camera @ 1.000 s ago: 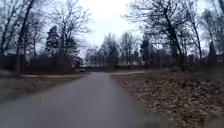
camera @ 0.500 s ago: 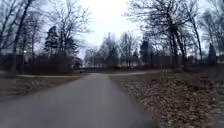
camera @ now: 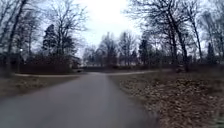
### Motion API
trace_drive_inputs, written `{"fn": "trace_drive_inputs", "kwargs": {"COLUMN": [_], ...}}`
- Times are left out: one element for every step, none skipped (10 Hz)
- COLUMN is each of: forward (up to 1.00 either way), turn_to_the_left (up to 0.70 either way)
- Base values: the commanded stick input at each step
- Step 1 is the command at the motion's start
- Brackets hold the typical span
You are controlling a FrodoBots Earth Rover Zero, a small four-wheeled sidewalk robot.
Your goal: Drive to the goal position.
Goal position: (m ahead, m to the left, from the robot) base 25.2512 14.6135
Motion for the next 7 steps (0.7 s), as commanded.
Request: {"fn": "trace_drive_inputs", "kwargs": {"forward": [1.00, 1.00, 1.00, 1.00, 1.00, 1.00, 1.00], "turn_to_the_left": [0.00, 0.00, 0.00, 0.00, 0.00, 0.00, 0.00]}}
